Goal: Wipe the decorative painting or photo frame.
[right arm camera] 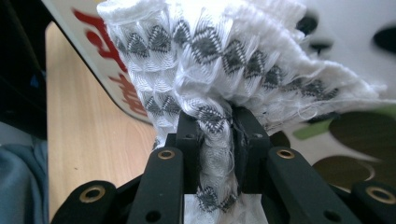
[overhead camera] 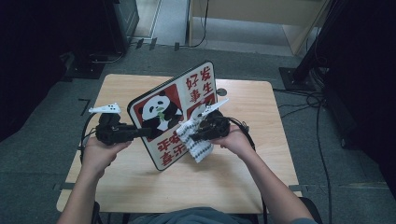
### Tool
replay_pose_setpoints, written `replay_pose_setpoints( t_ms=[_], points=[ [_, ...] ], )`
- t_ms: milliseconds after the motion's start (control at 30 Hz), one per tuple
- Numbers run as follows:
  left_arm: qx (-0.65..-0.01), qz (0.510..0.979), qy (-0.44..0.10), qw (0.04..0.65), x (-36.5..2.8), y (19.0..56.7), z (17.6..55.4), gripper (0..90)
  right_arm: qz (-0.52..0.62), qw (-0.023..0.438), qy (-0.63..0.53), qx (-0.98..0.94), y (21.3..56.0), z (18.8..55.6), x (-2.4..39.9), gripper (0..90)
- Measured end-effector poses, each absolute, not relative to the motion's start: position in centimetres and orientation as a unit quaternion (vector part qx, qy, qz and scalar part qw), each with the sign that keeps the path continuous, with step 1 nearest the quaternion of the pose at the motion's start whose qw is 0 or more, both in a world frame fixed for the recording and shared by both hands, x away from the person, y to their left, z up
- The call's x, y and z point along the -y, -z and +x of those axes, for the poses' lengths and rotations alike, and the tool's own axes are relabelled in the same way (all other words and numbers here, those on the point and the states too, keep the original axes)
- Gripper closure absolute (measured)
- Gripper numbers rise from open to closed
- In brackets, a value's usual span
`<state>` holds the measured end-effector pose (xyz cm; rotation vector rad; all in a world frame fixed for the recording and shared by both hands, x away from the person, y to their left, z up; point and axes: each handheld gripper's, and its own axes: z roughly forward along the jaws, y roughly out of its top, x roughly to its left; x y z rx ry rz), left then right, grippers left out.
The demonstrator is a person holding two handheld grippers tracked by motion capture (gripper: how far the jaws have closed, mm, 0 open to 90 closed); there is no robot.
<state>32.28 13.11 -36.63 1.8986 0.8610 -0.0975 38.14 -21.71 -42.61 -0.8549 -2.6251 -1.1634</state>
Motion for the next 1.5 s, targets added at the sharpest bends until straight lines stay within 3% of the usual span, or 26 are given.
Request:
replay_pose_setpoints(
  t_ms=[433,1167,1500],
  points=[
    [-0.358,0.786,0.043,0.502,-13.1,36.6,32.3,74.4,-0.277,0.050,0.425,0.861,37.8,38.3,22.0,76.0],
    [-0.358,0.786,0.040,0.503,-13.2,36.6,32.2,75.0,-0.224,0.006,0.446,0.866,28.0,40.0,18.7,75.8],
    [-0.358,0.784,0.042,0.506,-13.4,36.7,32.4,75.3,-0.222,0.007,0.458,0.861,26.4,40.8,17.4,75.6]
  ],
)
